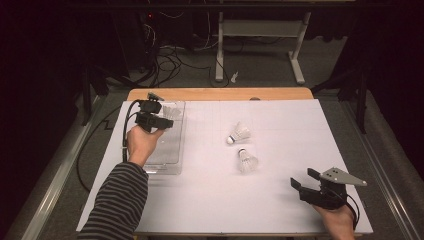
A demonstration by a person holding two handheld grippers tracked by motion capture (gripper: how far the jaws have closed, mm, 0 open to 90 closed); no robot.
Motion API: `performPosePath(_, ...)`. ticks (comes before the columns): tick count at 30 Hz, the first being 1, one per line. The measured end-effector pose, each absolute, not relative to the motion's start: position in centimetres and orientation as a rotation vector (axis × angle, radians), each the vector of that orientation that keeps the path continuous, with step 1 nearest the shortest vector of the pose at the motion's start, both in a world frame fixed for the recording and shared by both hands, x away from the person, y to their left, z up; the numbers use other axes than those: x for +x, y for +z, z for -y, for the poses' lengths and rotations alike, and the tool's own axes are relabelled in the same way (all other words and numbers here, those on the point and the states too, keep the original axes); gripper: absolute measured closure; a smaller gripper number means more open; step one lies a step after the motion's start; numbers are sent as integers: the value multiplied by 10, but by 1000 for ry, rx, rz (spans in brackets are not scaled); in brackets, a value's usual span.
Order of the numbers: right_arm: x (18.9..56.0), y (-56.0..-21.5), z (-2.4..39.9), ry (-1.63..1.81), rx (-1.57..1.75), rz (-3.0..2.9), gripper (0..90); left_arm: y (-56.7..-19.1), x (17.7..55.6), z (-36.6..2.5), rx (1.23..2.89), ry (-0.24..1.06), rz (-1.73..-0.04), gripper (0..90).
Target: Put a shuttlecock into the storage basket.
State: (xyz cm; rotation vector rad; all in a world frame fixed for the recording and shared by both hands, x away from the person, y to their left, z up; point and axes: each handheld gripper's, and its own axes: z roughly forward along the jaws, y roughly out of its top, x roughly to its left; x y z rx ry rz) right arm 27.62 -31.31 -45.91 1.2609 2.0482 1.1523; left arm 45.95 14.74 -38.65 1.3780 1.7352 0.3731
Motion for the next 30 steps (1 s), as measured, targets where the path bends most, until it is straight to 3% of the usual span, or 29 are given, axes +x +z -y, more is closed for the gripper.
performPosePath(30,277,-460,313,1152,1261,-2054,274,-418,481,-142,1437,396,-1817,619)
